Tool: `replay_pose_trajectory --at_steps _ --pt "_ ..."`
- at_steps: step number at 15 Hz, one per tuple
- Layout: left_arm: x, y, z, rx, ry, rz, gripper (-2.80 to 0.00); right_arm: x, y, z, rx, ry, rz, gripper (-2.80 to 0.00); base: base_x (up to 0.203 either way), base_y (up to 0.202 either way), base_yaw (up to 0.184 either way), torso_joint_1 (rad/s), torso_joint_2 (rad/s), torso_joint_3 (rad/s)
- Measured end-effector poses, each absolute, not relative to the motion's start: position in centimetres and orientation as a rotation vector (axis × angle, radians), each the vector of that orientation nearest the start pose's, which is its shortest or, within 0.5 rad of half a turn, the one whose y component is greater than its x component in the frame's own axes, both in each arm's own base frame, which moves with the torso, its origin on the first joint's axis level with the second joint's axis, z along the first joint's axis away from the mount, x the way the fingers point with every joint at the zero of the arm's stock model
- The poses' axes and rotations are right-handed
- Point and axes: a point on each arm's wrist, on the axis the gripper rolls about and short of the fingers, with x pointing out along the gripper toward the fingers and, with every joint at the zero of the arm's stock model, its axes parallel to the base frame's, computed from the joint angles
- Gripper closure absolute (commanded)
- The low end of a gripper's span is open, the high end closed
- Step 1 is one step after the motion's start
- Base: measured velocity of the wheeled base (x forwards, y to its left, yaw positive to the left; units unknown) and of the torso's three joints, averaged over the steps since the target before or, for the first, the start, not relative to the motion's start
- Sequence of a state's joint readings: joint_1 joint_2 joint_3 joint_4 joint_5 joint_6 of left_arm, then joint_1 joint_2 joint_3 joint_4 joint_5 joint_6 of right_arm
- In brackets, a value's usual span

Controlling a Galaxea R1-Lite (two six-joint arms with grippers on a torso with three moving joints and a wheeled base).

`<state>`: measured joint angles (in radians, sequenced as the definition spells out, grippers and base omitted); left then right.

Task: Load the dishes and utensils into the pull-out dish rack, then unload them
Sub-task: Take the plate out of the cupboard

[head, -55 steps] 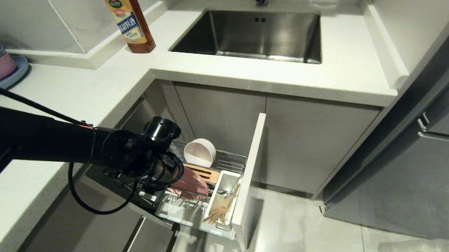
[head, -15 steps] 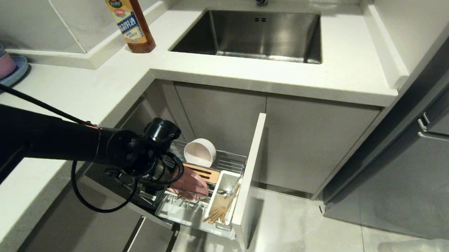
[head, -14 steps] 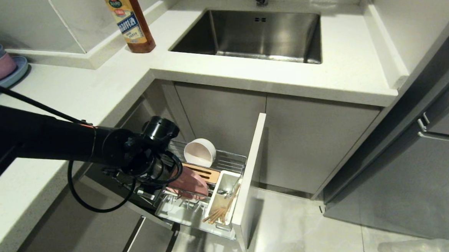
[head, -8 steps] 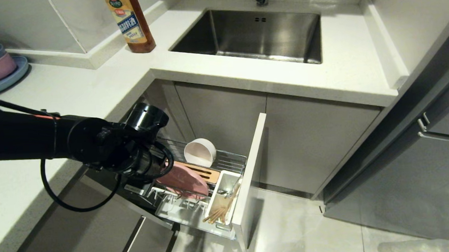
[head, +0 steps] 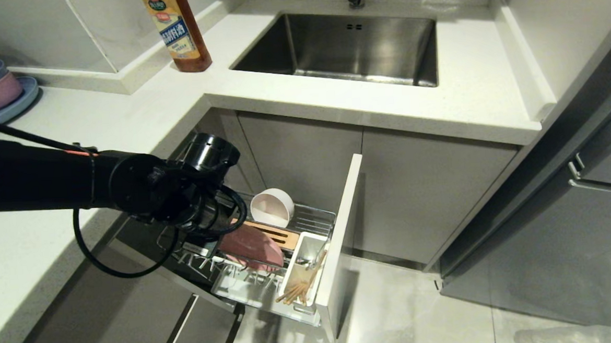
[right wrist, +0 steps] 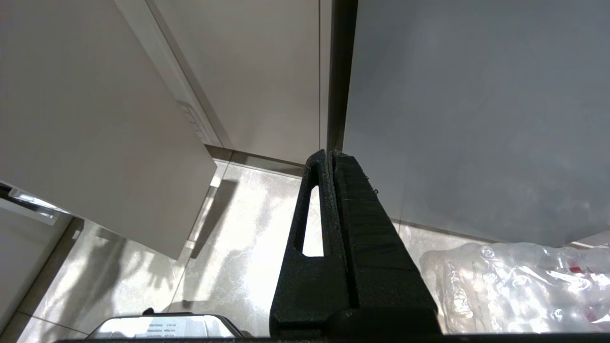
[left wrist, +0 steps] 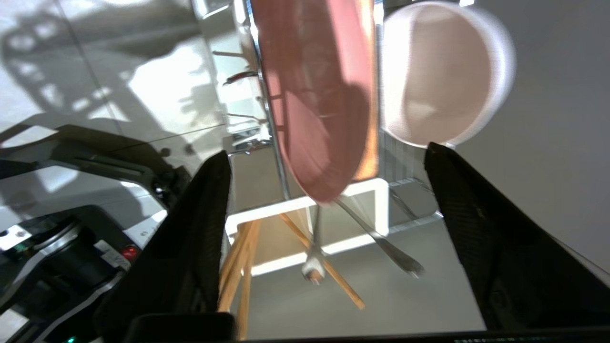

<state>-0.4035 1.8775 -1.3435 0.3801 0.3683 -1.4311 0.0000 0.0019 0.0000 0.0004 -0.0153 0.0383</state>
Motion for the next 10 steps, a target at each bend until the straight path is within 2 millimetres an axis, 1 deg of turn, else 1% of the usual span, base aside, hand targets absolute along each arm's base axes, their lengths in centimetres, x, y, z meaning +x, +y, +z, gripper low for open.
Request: replay_pose_trajectory --at_steps 3,6,7,10 --pt "33.4 -13.0 16.4 -0.993 0.725 0.575 -2.80 -2.3 0.0 7.5 0.038 0.002 -0.015 0.00 0.000 0.000 0.000 0.000 0.00 0.000" --pt "35.0 -13.0 15.0 -0.998 0.752 0.590 -2.80 -2.3 0.0 7.6 0.038 0.002 -0.015 0.00 0.000 0.000 0.000 0.000 0.00 0.000" --pt "35.4 -13.0 14.5 -0.997 0.756 0.598 0.00 -2.3 0.0 7.5 0.038 0.002 -0.015 0.00 0.000 0.000 0.000 0.000 0.00 0.000" --pt "35.9 -12.9 13.6 -0.989 0.771 0.616 0.00 -2.3 0.0 7.5 0.038 0.002 -0.015 0.00 0.000 0.000 0.000 0.000 0.00 0.000"
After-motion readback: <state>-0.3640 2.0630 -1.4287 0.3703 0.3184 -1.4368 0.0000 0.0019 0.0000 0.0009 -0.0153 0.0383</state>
